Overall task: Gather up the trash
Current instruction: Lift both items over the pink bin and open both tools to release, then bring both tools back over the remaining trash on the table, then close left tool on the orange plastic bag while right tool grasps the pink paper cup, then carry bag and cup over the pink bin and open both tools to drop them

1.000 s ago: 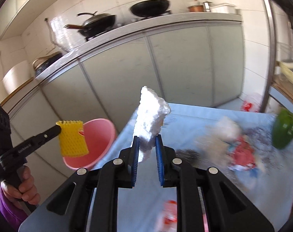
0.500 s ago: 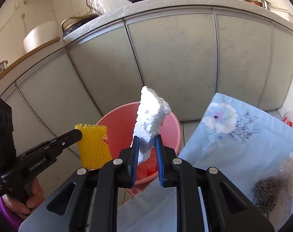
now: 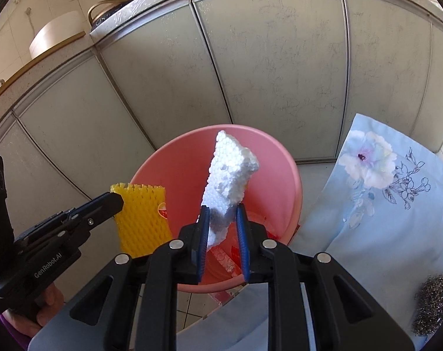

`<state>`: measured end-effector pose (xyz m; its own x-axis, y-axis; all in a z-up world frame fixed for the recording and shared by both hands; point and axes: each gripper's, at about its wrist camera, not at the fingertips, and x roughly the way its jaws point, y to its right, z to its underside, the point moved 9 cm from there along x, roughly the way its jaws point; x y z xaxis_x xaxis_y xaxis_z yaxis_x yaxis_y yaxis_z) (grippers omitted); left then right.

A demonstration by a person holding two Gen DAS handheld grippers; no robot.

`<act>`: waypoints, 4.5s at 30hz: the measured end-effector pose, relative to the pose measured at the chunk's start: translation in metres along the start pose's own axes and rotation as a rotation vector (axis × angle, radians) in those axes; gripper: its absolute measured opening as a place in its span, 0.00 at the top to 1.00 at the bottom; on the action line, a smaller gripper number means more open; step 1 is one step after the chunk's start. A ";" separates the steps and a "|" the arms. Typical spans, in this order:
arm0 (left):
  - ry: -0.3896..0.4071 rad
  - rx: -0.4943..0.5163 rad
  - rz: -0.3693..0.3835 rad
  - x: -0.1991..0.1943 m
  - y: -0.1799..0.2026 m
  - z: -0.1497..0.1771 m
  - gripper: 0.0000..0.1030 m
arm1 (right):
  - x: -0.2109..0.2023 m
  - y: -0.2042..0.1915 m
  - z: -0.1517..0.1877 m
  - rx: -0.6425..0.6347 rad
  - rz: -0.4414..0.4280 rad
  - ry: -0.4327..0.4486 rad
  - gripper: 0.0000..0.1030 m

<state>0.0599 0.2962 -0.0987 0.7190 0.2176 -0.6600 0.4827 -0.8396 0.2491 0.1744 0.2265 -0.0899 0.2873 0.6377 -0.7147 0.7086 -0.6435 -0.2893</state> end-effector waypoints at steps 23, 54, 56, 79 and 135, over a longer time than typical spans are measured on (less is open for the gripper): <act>-0.006 -0.005 0.116 -0.038 0.035 0.007 0.57 | -0.083 -0.002 0.022 -0.035 0.040 0.120 0.61; -0.140 0.244 0.423 -0.070 0.194 0.080 0.57 | -0.274 0.169 0.138 0.308 0.372 0.273 0.49; -0.169 0.257 0.447 -0.068 0.205 0.088 0.57 | -0.277 0.175 0.150 0.338 0.371 0.263 0.49; -0.364 0.510 0.390 -0.028 0.272 0.177 0.83 | -0.275 0.189 0.198 0.437 0.321 0.231 0.49; -0.059 0.162 0.262 -0.055 0.113 0.051 0.98 | -0.197 0.088 0.071 0.311 -0.025 0.217 0.96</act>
<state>0.0495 0.1635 -0.0707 0.7759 -0.0425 -0.6295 0.1952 -0.9326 0.3036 0.1345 0.0139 -0.0197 0.4258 0.7084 -0.5629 0.4976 -0.7029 -0.5082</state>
